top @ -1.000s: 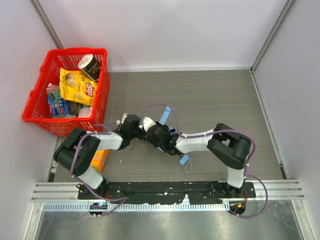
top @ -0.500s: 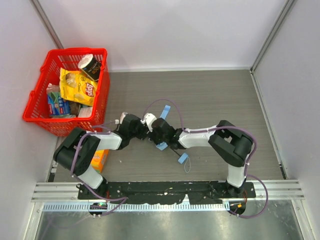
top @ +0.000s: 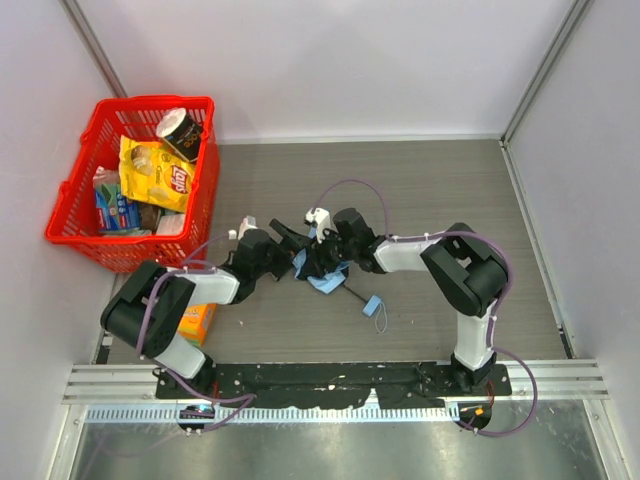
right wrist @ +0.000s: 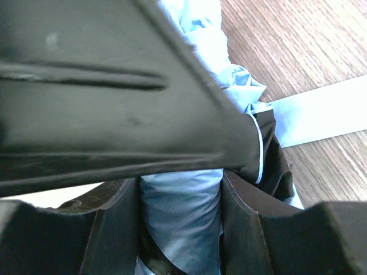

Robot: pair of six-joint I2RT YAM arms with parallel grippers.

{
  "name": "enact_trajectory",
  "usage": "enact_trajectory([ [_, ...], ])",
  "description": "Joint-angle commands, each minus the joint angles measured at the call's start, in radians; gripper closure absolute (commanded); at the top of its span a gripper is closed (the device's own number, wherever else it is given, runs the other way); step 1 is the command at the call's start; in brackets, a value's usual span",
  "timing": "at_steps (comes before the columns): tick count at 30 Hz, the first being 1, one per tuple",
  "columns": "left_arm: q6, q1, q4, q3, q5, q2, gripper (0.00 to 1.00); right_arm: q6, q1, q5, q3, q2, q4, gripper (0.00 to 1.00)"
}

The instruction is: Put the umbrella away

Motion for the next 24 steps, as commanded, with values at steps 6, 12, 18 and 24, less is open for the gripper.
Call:
enact_trajectory([
  [6, 0.114, 0.004, -0.065, -0.073, -0.071, -0.13, 0.01, 0.097, -0.098, -0.251, -0.035, 0.12, -0.193, 0.99],
  [12, 0.113, 0.043, 0.035, -0.137, -0.034, -0.162, 0.03, 0.155, -0.143, -0.374, -0.024, 0.169, -0.153, 0.99],
  [18, 0.002, 0.07, 0.22, -0.128, 0.126, -0.014, 0.01, 0.31, -0.19, -0.513, -0.021, 0.243, -0.003, 0.99],
  [24, -0.107, 0.062, 0.317, -0.082, 0.222, 0.155, 0.0, 0.427, -0.196, -0.583, -0.006, 0.274, 0.095, 0.99],
])
